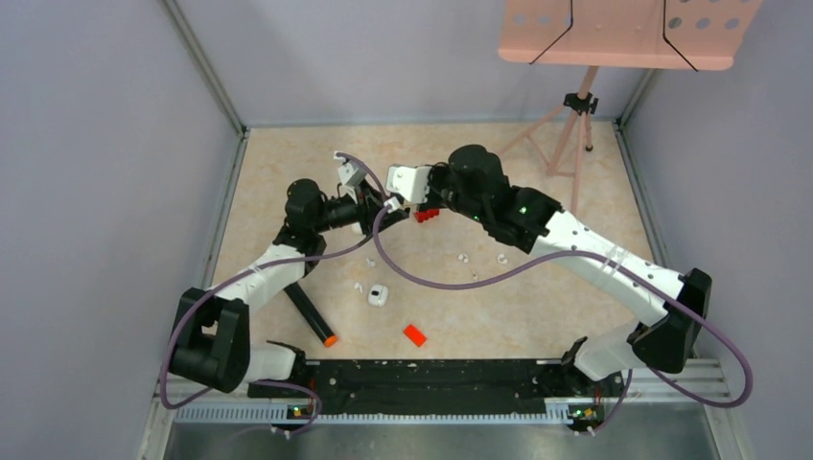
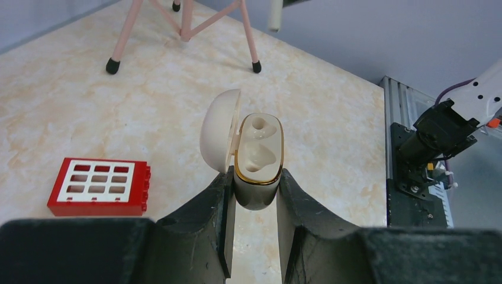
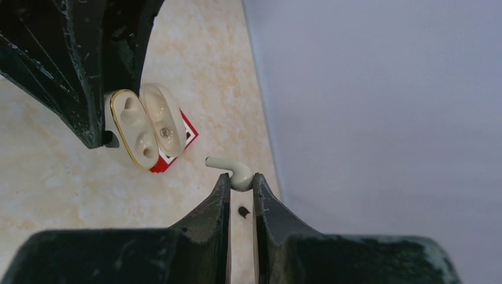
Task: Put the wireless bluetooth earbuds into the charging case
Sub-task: Pick up the earbud from the center of the board, then place the earbud in the charging case.
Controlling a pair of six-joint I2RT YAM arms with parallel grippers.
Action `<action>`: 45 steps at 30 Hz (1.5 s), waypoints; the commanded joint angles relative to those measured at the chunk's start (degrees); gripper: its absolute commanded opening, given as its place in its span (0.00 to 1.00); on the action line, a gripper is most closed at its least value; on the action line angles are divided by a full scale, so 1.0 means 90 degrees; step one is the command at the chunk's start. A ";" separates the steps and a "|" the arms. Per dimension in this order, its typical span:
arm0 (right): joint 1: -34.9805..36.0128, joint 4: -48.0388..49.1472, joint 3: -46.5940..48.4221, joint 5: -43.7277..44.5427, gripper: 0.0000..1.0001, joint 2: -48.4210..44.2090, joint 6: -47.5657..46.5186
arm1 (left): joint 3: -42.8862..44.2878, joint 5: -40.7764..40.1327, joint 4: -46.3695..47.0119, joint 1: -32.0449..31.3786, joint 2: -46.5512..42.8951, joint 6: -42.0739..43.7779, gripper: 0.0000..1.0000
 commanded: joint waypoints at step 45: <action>0.0361 0.0679 -0.0020 -0.0862 0.00 0.0297 -0.0603 | 0.0508 -0.0118 0.1252 -0.0234 -0.0120 -0.1039 0.00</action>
